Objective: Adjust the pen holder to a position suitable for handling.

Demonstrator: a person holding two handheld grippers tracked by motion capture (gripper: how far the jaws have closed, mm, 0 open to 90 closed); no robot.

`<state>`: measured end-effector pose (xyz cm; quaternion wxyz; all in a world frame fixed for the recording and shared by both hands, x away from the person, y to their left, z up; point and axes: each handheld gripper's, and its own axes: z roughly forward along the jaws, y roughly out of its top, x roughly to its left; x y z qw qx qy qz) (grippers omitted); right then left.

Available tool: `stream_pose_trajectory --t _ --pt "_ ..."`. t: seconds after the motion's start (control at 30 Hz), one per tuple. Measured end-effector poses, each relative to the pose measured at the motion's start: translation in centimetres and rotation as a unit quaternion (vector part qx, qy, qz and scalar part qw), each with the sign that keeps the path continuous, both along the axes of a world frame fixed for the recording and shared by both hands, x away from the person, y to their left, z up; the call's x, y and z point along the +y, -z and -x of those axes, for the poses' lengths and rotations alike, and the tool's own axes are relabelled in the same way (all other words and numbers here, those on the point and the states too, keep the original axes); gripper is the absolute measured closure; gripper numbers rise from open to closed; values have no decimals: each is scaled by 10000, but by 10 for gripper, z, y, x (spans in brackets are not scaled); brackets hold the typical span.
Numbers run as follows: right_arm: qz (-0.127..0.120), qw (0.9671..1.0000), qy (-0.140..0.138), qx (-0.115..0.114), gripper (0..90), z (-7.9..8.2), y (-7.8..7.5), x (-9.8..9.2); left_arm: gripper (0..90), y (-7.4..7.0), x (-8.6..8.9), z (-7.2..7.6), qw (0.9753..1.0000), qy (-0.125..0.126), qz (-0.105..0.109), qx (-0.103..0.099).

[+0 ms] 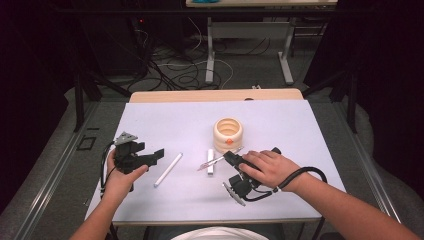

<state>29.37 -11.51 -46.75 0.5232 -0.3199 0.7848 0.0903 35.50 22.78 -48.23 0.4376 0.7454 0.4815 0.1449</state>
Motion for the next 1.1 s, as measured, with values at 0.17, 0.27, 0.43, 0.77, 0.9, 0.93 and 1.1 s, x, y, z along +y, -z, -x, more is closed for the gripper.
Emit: stream_pose_trajectory --t 0.17,0.27,0.43,0.77,0.9,0.93,1.1 --pt "452 9983 -184 -308 794 1 -5 1 163 -14 -17 3 9992 368 -131 -130" --pt "521 9966 -346 -538 795 2 -6 2 182 -23 -27 6 9980 590 -144 -183" --pt "745 9927 -475 -826 794 3 -5 4 279 -34 -47 13 9944 1017 -159 -252" --pt "1027 9875 -675 -987 794 3 0 5 356 -46 -90 19 9807 1904 -388 -203" --pt "1149 9862 -680 -976 794 3 2 7 375 -47 -103 19 9733 2195 -647 -194" --pt "1177 9860 -687 -963 794 3 2 7 376 -47 -105 19 9713 2264 -714 -169" --pt "1159 9851 -815 -976 794 3 5 7 425 -48 -117 19 9653 2469 -857 7"
